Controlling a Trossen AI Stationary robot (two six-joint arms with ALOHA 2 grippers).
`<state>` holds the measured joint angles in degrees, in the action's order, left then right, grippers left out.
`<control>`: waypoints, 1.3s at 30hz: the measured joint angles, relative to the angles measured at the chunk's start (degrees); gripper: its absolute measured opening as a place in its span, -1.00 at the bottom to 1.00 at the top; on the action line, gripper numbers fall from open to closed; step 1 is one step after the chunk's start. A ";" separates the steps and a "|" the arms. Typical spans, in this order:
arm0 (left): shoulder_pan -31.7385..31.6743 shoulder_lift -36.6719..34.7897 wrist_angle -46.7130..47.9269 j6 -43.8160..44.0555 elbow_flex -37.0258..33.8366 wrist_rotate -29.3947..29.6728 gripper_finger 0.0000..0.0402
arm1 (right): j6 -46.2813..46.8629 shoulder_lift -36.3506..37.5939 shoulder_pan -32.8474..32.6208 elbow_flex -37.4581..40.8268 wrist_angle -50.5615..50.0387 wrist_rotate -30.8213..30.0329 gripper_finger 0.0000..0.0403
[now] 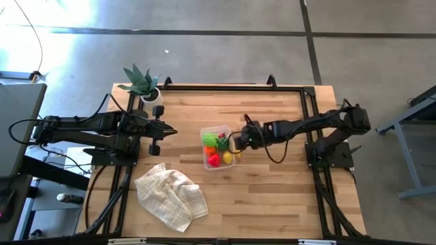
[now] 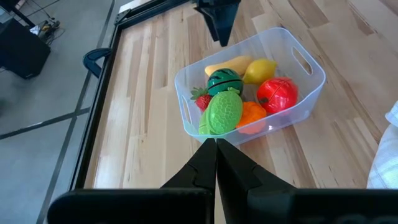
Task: Pick and placing Produce into tupperware
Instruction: Put the yellow banana into the transparent bin
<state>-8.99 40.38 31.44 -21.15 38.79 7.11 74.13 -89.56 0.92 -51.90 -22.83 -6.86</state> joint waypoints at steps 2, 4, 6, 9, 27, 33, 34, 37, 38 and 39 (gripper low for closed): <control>0.00 0.00 0.00 0.00 0.00 0.01 -0.99 | -1.99 0.00 1.12 0.84 -0.02 1.43 0.47; 0.00 0.00 0.00 0.00 0.00 0.01 -0.99 | -3.53 -0.01 1.78 1.12 0.37 2.01 0.47; 0.00 0.00 0.00 0.00 0.00 0.01 -0.99 | -4.77 0.00 2.26 1.12 0.52 2.89 0.47; 0.00 0.00 0.00 0.00 0.00 0.00 -0.99 | -6.04 0.00 2.61 1.12 1.96 3.72 0.47; 0.00 0.00 0.00 0.00 0.00 0.01 -0.99 | -7.01 -5.75 3.35 1.14 10.83 5.00 0.47; -0.01 0.00 0.00 0.00 0.00 0.02 -0.99 | -6.08 -6.65 3.57 1.12 10.80 4.86 0.47; 0.01 0.00 0.00 0.00 0.00 0.02 -0.99 | -6.03 -7.14 3.57 1.12 10.78 4.88 0.47; 0.01 0.00 -0.01 0.00 0.00 0.01 -0.99 | -5.17 -8.91 3.57 1.12 12.20 5.89 0.47; 0.01 0.00 -0.02 0.00 0.00 0.01 -0.99 | -5.01 -9.28 3.44 1.12 12.73 5.91 0.47; 0.01 0.00 0.00 0.00 0.00 0.01 -0.99 | -4.94 -9.57 3.22 1.12 13.42 5.83 0.47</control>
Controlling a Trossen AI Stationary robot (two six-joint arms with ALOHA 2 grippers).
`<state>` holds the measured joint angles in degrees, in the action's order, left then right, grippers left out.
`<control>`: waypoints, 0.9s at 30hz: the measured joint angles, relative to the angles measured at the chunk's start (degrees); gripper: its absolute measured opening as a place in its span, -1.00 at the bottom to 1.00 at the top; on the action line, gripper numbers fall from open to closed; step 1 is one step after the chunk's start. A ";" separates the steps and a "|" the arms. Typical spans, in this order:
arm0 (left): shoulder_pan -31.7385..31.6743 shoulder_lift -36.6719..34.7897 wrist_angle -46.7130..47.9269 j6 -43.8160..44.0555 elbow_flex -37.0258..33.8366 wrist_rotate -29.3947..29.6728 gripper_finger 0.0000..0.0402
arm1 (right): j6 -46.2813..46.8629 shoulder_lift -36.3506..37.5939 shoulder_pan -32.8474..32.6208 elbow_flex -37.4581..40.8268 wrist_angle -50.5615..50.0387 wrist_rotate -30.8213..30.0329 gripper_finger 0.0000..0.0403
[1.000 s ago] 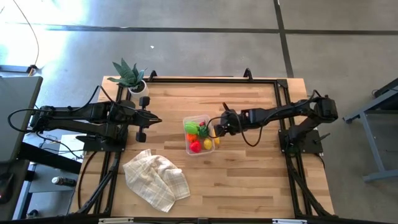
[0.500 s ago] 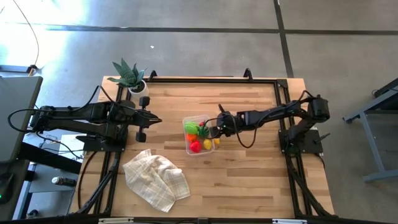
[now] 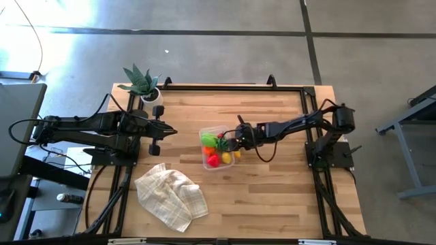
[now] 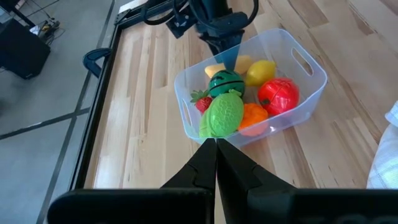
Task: Pick and placing Produce into tupperware
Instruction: Put the yellow banana into the transparent bin
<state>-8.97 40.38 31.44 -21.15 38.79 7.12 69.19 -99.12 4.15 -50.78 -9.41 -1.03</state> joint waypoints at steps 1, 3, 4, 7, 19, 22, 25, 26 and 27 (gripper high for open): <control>0.00 0.00 -0.02 0.00 0.00 0.00 -0.99 | 0.25 -0.23 -0.10 0.00 0.75 -0.23 0.47; -0.02 0.00 0.00 0.00 0.00 -0.01 -0.99 | 0.84 -0.31 -0.36 0.00 1.14 -0.34 0.47; 0.00 0.00 -0.02 0.00 0.00 0.01 -0.99 | 0.86 -0.31 -0.44 0.00 1.32 -0.48 0.47; -0.01 0.00 0.00 0.00 0.00 0.01 -0.99 | 1.02 -0.31 -0.44 0.00 1.02 -0.73 0.47; 0.00 0.00 -0.02 0.00 0.00 -0.01 -0.99 | 5.60 -2.13 -1.40 -0.24 0.68 -4.18 0.47; 0.00 0.00 -0.02 0.00 0.00 -0.01 -0.99 | 6.74 -2.17 -1.34 -0.24 -0.20 -4.28 0.47; -0.02 0.00 -0.01 0.00 0.00 0.01 -0.99 | 6.76 -2.19 -1.36 -0.24 -0.69 -4.51 0.47; -0.01 0.00 -0.02 -0.01 0.00 0.00 -0.99 | 6.38 -2.22 -1.37 -0.24 -0.85 -4.49 0.47; -0.02 0.00 0.00 0.00 0.00 0.00 -0.99 | 5.81 -2.24 -1.49 -0.24 -1.05 -4.50 0.47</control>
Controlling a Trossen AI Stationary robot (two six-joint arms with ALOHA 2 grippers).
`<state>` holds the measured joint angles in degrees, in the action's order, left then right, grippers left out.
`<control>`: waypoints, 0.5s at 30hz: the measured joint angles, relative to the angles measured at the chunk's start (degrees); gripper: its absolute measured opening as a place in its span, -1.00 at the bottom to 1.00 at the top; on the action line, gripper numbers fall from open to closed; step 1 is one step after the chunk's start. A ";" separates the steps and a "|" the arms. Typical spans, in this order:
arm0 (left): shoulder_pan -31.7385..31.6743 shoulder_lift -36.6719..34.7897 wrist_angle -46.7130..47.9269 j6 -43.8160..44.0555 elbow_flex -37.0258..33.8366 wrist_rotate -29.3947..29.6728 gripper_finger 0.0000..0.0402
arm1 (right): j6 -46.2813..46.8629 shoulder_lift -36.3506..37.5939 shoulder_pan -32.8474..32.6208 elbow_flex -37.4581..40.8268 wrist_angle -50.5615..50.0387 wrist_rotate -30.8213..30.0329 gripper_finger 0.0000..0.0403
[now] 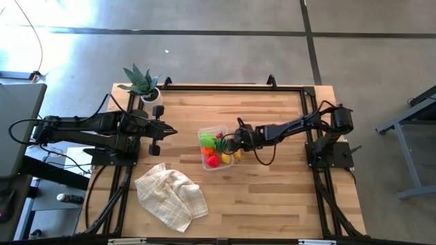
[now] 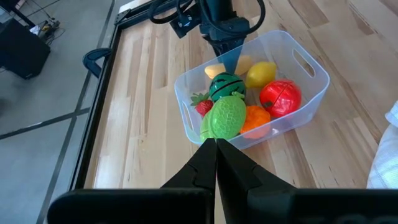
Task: Pick and placing Produce into tupperware
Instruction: Put the yellow banana into the transparent bin
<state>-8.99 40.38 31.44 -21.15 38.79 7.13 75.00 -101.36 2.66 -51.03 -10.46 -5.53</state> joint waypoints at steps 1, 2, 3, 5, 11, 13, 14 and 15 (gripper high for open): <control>0.00 0.00 0.00 0.00 0.00 0.01 -0.99 | -0.27 -0.02 -0.19 0.00 -0.25 -0.21 0.47; 0.00 0.00 -0.02 0.00 0.00 0.01 -0.99 | -0.44 -0.02 -0.37 -0.06 -0.51 -0.41 0.47; 0.02 0.00 -0.02 0.00 0.00 -0.01 -0.99 | -0.50 -0.06 -0.52 -0.34 -1.14 -0.51 0.47; 0.01 0.00 -0.01 0.00 0.00 0.00 -0.99 | -1.38 -0.15 -0.57 -1.24 -3.06 -0.49 0.47; 0.02 0.00 -0.01 -0.02 0.00 0.01 -0.99 | -3.32 -0.24 -0.15 -2.91 -6.57 -0.25 0.41; 0.00 0.00 -0.01 0.00 0.00 0.00 -0.99 | -3.33 -0.24 -0.13 -2.91 -6.56 -0.26 0.36; 0.01 0.00 -0.02 0.00 0.00 -0.01 -0.99 | -3.44 -0.24 -0.15 -2.91 -6.54 -0.31 0.34; 0.02 0.00 0.00 0.00 0.00 -0.01 -0.99 | -3.44 -0.24 -0.13 -2.91 -6.54 -0.34 0.31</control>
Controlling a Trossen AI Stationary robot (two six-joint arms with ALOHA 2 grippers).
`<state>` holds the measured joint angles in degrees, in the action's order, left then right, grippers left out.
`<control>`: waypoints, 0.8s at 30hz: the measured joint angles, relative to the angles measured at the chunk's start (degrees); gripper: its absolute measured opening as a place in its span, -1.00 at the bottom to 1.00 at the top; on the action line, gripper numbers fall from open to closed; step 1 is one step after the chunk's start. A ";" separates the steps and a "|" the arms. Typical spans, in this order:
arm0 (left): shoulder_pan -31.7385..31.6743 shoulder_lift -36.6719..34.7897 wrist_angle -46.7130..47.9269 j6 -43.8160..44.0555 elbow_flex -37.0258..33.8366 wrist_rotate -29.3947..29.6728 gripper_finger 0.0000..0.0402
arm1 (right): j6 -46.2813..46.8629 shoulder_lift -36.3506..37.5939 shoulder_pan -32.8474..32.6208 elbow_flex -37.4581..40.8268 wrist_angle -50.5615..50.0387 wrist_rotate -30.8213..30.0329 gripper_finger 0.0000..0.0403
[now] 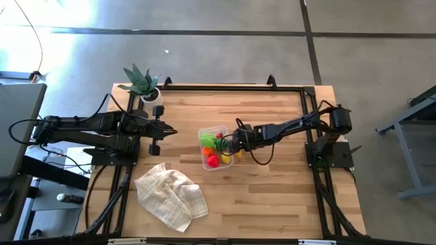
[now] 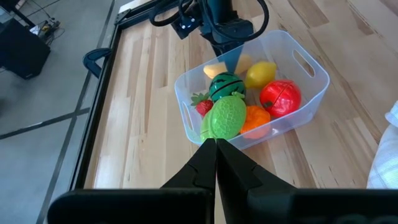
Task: Pick and placing Produce into tupperware
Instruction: Put the yellow banana into the transparent bin
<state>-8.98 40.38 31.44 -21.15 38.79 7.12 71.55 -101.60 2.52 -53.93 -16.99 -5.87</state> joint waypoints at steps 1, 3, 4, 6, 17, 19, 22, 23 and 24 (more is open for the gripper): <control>0.00 0.00 -0.02 0.00 0.00 0.02 -0.99 | 0.00 0.00 0.00 0.00 0.01 -0.01 0.29; 0.00 0.00 -0.02 0.00 0.00 0.02 -0.99 | 0.00 0.00 0.00 0.00 0.36 -0.11 0.24; 0.00 0.00 -0.01 0.00 0.00 0.00 -0.99 | 0.00 0.00 0.00 0.00 0.40 -0.10 0.22; 0.00 0.00 0.00 0.00 0.00 0.01 -0.99 | -0.03 0.00 0.00 0.04 0.52 -0.15 0.18; 0.00 0.00 0.00 0.00 0.00 0.01 -0.99 | -1.08 -0.04 -0.02 0.11 1.81 -0.24 -0.02; -0.01 0.00 0.00 0.00 0.00 0.00 -0.99 | -1.10 -0.10 -0.02 0.11 2.50 -0.34 -0.05; -0.01 0.00 -0.02 0.00 0.00 0.01 -0.99 | -1.40 -0.11 -0.02 0.11 3.18 -0.35 -0.09; -0.01 0.00 -0.01 0.00 0.00 0.00 -0.99 | -1.53 -0.11 -0.02 0.11 3.34 -0.33 -0.11; -0.02 0.00 -0.02 0.00 0.00 0.02 -0.99 | -1.54 -0.11 -0.02 0.11 3.53 -0.33 -0.12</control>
<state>-8.99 40.38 31.42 -21.15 38.79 7.13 70.01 -101.71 2.50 -53.82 -13.47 -6.20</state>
